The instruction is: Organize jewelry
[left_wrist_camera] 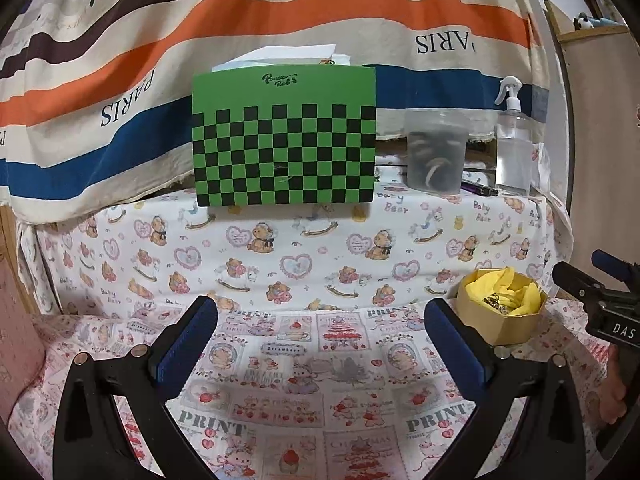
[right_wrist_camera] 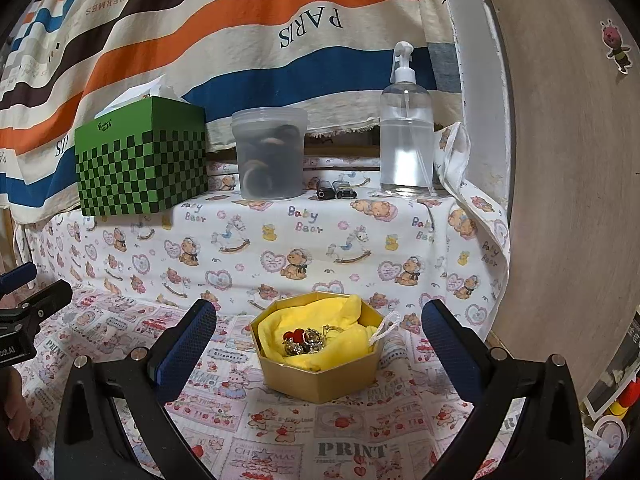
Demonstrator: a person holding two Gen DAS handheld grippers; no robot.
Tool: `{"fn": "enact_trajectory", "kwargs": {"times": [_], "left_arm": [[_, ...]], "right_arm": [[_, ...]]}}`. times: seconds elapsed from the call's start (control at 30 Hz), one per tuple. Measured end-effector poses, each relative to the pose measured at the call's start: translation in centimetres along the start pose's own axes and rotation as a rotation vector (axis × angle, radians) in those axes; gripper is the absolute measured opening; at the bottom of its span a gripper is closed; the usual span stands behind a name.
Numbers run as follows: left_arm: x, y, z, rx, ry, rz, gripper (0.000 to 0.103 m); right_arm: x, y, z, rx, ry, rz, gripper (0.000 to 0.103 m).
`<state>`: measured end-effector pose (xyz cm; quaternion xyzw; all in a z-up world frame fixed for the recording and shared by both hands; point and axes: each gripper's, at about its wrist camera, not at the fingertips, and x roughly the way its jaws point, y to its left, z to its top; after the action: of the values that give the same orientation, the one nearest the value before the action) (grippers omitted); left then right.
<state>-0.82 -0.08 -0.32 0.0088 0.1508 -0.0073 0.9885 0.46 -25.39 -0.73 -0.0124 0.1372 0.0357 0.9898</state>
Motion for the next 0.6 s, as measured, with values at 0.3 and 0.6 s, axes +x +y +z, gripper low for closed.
{"fn": "enact_trajectory", "kwargs": {"times": [0.3,0.6], "left_arm": [[-0.07,-0.27,-0.06,0.013,0.006,-0.036,0.103],[-0.17,-0.20,-0.04,0.007,0.005,-0.023,0.103]], "right_arm": [[0.00,0.03,0.03,0.001,0.000,-0.001,0.103],[0.00,0.02,0.03,-0.002,0.000,-0.002,0.103]]}}
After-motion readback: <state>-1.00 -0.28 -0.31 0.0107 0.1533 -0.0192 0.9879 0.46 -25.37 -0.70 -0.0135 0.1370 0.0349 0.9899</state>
